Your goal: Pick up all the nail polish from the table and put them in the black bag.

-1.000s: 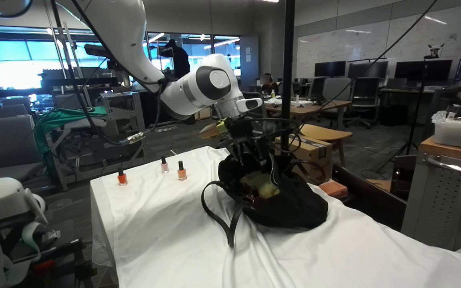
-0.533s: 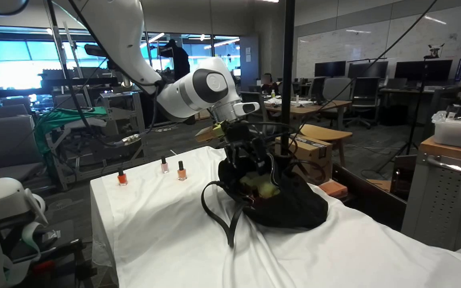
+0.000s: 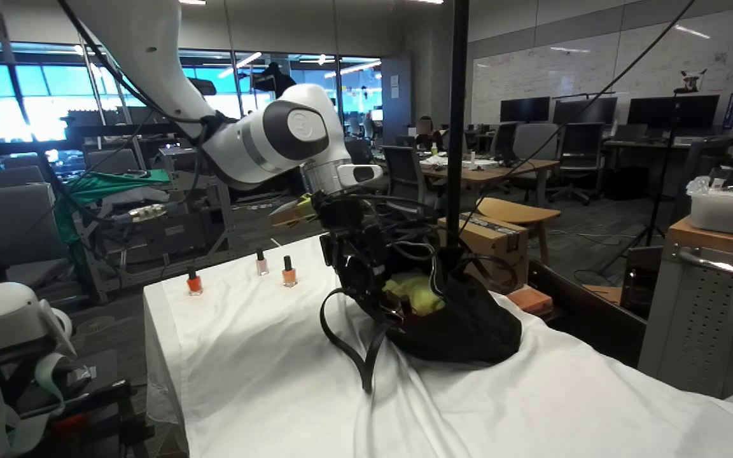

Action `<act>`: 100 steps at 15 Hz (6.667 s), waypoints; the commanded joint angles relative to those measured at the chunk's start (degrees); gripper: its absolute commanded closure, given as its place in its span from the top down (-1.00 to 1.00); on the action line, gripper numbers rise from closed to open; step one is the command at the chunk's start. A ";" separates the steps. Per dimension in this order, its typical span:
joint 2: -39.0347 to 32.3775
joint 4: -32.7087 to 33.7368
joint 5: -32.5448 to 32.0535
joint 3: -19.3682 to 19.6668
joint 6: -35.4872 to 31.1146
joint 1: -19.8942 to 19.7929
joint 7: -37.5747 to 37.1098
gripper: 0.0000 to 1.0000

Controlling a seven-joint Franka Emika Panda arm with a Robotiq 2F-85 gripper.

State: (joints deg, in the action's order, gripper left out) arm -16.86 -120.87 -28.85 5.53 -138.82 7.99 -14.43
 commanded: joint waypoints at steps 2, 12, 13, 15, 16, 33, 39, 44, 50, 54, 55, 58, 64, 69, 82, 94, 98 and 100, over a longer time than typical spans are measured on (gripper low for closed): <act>8.66 -9.14 3.29 -3.05 0.94 -0.91 3.34 1.00; 7.23 -11.23 16.53 -11.93 7.46 0.96 10.10 1.00; 6.62 -10.74 17.67 -12.79 7.82 1.29 10.74 1.00; 5.33 -9.61 19.66 -14.43 8.46 2.01 12.37 1.00; 4.77 -9.13 20.57 -15.13 8.61 2.34 13.09 1.00; -11.04 10.20 19.94 -17.24 7.04 8.21 14.65 1.00; -15.29 16.15 20.85 -17.40 5.68 7.95 17.12 1.00; -18.70 20.19 22.01 -17.87 5.43 7.53 19.26 1.00; -21.64 23.14 21.53 -17.25 3.69 8.02 18.58 1.00; -23.12 24.66 21.04 -16.65 4.04 8.42 17.83 1.00; -23.39 24.92 20.94 -16.50 4.06 8.48 17.69 1.00; -24.18 25.23 20.76 -16.16 3.58 8.59 17.40 1.00; -25.68 25.68 20.70 -15.82 3.09 8.55 17.40 1.00; -26.66 26.04 21.02 -15.90 2.76 8.21 17.74 1.00; -26.11 25.38 20.27 -16.12 5.41 9.10 18.58 0.38; -25.90 25.46 19.30 -16.06 8.09 10.37 19.58 -0.67; -25.19 26.34 17.68 -15.17 13.67 11.41 19.20 -0.67; -24.27 26.16 16.59 -14.65 16.25 11.67 18.61 -0.67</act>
State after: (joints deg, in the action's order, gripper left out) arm -42.34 -95.54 -10.47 -10.61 -127.30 18.43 4.72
